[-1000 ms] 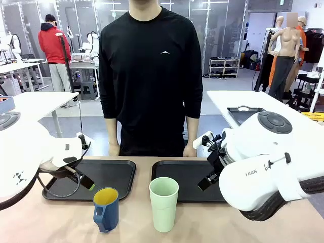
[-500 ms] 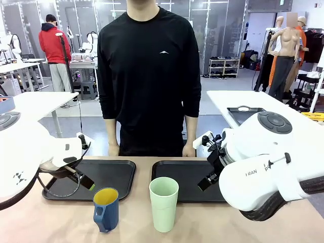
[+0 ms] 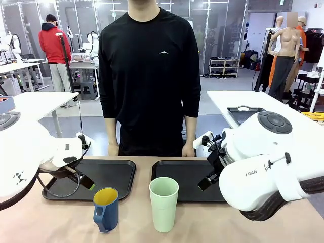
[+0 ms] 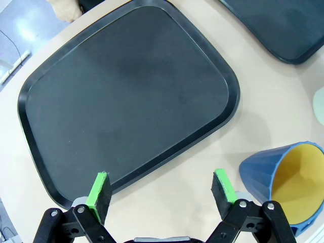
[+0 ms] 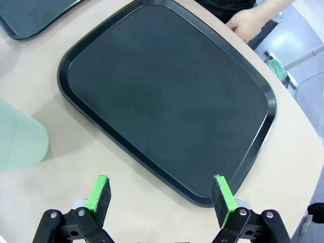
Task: Sort and store the cups by type.
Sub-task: Pick up the Reusable plastic cup.
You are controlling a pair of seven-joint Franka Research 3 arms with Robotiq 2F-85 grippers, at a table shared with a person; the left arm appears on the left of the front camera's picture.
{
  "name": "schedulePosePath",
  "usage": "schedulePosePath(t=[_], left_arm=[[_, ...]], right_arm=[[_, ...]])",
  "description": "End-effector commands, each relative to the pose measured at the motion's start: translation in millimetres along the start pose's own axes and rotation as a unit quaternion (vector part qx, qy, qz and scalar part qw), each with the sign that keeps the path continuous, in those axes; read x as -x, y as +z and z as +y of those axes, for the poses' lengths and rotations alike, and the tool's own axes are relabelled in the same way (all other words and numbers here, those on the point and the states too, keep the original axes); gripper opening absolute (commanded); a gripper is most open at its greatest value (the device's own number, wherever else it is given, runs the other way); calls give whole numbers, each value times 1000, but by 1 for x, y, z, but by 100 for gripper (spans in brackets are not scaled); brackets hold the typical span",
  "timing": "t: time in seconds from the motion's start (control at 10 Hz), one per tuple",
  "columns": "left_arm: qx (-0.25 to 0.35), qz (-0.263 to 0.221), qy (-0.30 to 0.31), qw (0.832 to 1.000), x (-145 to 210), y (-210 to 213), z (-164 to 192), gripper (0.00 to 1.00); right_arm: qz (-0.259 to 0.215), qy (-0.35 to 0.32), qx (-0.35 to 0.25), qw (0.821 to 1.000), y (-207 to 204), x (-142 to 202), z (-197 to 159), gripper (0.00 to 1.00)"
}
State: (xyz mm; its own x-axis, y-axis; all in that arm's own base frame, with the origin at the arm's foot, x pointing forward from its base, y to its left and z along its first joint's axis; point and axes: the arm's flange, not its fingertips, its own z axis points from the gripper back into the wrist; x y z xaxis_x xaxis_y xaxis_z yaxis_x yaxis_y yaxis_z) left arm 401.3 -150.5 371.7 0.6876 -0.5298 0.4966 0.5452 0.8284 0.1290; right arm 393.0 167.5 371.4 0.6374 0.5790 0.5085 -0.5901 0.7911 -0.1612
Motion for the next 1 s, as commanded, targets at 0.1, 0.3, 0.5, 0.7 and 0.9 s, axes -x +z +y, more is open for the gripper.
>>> schedulePosePath(t=[0.1,0.3,0.5,0.7,0.9], left_arm=[[0,0,0,1000,0,0,0,100],[0,0,0,1000,0,0,0,100],[2,6,14,1000,-2,7,-1,100],[-22,5,27,999,-16,46,-12,100],[-31,-30,20,999,-32,89,-27,100]], right_arm=[[0,-1,0,1000,0,0,0,100],[0,-1,0,1000,0,0,0,100],[2,-1,-2,1000,9,-2,1,100],[-6,-22,13,1000,53,-16,8,100],[-17,-40,49,998,105,-31,20,100]])
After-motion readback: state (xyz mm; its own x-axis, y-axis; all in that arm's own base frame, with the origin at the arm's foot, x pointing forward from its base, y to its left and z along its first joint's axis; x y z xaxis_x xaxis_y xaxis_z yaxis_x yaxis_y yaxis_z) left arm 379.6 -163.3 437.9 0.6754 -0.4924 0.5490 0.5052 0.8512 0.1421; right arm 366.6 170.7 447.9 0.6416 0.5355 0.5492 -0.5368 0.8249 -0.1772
